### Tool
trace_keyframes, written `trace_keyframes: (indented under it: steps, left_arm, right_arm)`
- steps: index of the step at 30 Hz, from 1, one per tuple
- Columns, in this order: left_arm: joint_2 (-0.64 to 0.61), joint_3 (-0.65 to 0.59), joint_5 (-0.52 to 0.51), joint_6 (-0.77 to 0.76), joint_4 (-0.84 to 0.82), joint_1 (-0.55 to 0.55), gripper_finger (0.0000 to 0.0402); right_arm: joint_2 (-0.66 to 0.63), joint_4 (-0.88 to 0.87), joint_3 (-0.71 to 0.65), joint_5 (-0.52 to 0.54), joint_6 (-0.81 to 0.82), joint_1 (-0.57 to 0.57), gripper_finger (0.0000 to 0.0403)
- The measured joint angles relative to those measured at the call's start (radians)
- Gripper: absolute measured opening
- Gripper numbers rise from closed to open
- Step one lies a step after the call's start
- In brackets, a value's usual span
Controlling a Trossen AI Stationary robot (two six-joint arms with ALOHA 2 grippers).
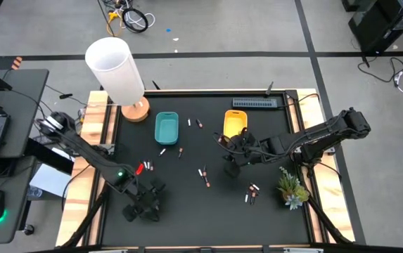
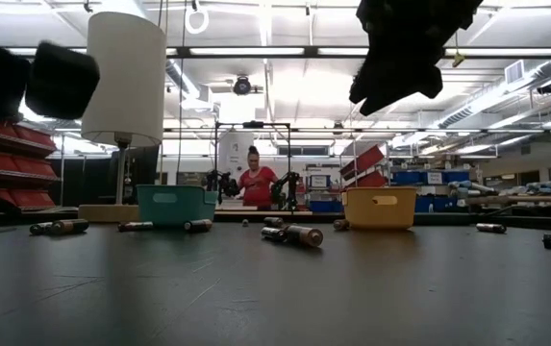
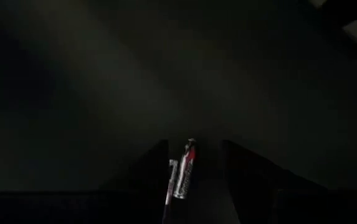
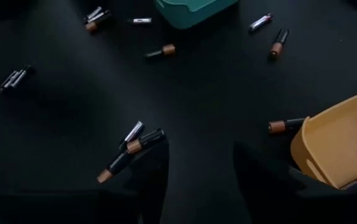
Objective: Sort batteries
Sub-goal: Put the silver battery into the blue bin
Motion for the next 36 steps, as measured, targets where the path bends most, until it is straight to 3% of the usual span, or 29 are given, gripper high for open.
trace_keyframes:
  steps: [8,24,36]
  left_arm:
    - [0.039,-0.073,-0.004,0.053,0.145,0.0,0.0156]
    - [0.04,-0.175,0.016,0.172,0.25,0.0,0.0156]
    - [0.039,-0.215,0.003,0.172,0.295,0.002,0.0156]
  right_arm:
    - [0.0,0.001,0.0,0.0,-0.006,0.0,0.0187]
    - [0.0,0.018,0.0,0.0,-0.002,0.0,0.0187]
    - [0.0,0.022,0.001,0.0,-0.003,0.0,0.0187]
